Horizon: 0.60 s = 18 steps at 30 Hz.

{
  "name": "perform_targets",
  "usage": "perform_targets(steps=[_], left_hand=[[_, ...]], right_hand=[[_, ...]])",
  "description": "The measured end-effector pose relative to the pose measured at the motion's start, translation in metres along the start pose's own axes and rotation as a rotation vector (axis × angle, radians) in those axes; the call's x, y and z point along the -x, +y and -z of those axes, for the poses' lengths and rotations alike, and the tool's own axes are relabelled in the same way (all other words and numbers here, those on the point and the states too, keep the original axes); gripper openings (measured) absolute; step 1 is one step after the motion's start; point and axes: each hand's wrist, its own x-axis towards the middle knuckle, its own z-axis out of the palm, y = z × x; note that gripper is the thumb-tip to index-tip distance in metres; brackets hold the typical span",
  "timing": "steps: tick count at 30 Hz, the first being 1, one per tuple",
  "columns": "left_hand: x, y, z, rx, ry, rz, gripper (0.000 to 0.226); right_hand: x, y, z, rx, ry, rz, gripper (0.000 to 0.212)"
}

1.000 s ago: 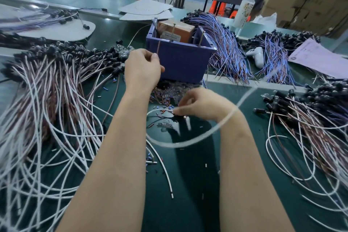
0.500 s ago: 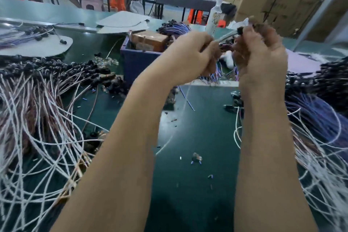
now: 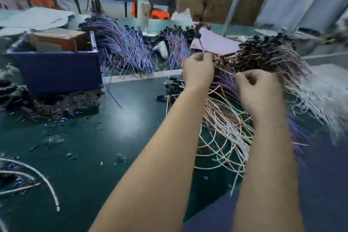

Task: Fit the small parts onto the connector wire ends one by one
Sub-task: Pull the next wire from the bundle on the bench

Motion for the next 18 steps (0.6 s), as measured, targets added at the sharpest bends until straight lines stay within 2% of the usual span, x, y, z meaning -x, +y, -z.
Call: perform_targets(steps=[1, 4, 7, 11, 14, 16, 18], left_hand=[[-0.003, -0.019, -0.006, -0.063, -0.039, 0.081, 0.024], [-0.005, -0.065, -0.017, -0.258, -0.231, 0.260, 0.033], [-0.004, -0.089, -0.019, -0.328, -0.274, 0.275, 0.030], [-0.008, -0.089, -0.011, -0.373, -0.235, 0.159, 0.012], [-0.010, -0.075, 0.006, -0.380, -0.213, 0.068, 0.017], [-0.010, -0.061, 0.025, -0.317, -0.136, 0.005, 0.022], [-0.010, -0.044, 0.055, -0.203, -0.023, -0.043, 0.023]], right_hand=[[-0.004, 0.013, -0.009, 0.078, -0.005, -0.040, 0.023], [-0.007, 0.049, -0.047, 0.166, -0.185, -0.227, 0.020], [-0.002, 0.071, -0.077, 0.173, -0.190, -0.310, 0.010], [-0.009, 0.073, -0.080, 0.256, -0.156, -0.304, 0.017], [-0.006, 0.050, -0.077, 0.241, -0.033, -0.228, 0.024], [0.000, 0.024, -0.082, 0.123, 0.037, -0.108, 0.023], [0.008, -0.008, -0.094, -0.053, -0.001, 0.005, 0.019]])
